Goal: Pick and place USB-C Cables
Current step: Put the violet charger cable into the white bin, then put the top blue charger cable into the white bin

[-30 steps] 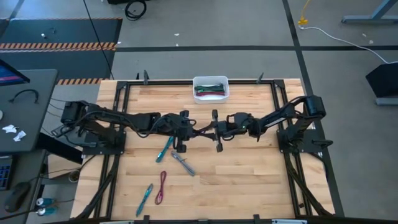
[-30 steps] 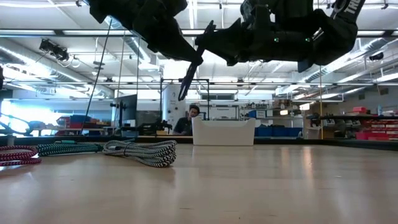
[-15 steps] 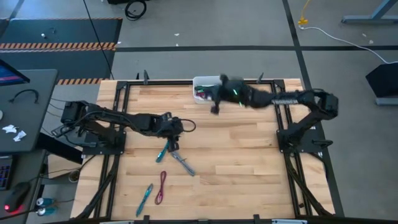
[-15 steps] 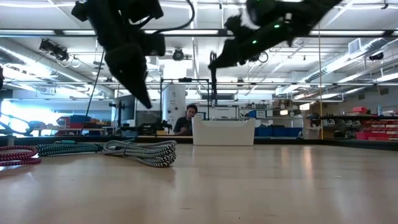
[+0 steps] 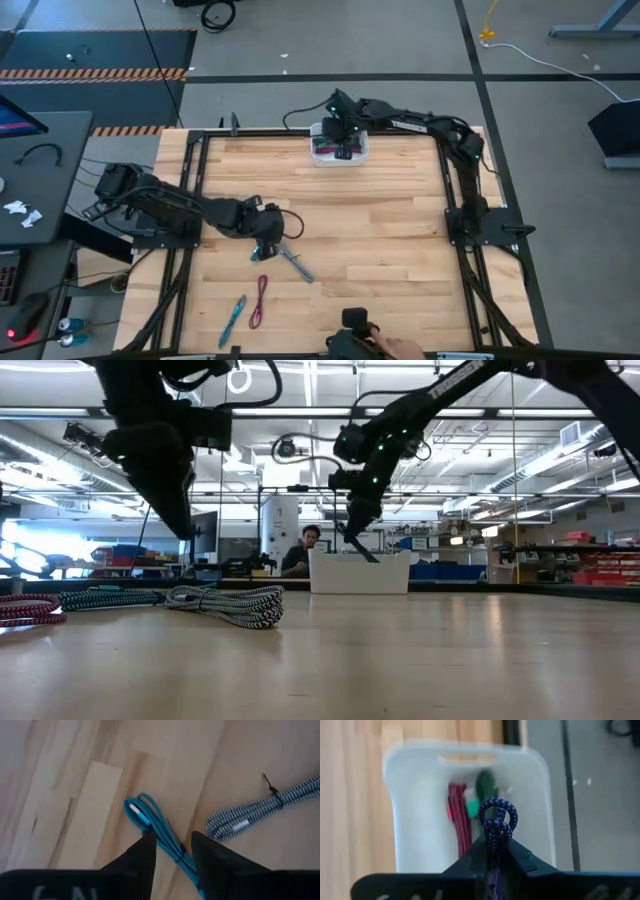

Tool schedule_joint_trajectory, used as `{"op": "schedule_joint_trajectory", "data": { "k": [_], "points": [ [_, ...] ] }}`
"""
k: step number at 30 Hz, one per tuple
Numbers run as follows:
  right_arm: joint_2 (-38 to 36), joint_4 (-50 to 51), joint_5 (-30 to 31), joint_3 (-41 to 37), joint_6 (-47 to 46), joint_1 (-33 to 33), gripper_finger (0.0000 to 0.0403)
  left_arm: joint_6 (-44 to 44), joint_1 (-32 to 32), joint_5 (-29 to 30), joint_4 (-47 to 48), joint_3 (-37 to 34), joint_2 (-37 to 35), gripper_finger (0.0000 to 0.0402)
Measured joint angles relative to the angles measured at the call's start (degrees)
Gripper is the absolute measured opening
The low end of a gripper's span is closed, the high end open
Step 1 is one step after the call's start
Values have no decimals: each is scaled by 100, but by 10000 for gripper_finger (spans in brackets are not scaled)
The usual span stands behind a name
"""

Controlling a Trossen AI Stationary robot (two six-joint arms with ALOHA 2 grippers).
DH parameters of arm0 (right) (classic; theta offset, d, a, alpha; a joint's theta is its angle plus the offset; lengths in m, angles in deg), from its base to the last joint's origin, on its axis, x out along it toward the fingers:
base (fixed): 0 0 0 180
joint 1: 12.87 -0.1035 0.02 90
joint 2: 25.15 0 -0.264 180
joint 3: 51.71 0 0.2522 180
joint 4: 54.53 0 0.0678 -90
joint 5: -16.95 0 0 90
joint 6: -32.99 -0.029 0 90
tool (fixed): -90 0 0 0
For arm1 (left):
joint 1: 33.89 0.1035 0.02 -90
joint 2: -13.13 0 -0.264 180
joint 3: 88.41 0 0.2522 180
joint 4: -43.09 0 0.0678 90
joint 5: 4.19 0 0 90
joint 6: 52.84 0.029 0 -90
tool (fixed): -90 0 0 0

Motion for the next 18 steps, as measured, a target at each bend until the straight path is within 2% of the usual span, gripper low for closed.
{"op": "schedule_joint_trajectory", "data": {
  "k": [4,9,13,16,18],
  "points": [
    [297,286,301,367,251,-53,63,-323,-240,38,261,0,0,122],
    [219,190,315,451,252,-59,110,-884,-465,40,670,0,-2,121],
    [-192,139,-299,401,-239,-53,126,-1517,-647,40,1182,0,-7,121],
    [-488,8,-735,39,-349,-59,125,-1916,-794,145,1395,0,-7,121],
    [-690,-333,-822,-373,-352,-86,123,-2058,-905,286,1428,0,-7,121]
  ]
}}
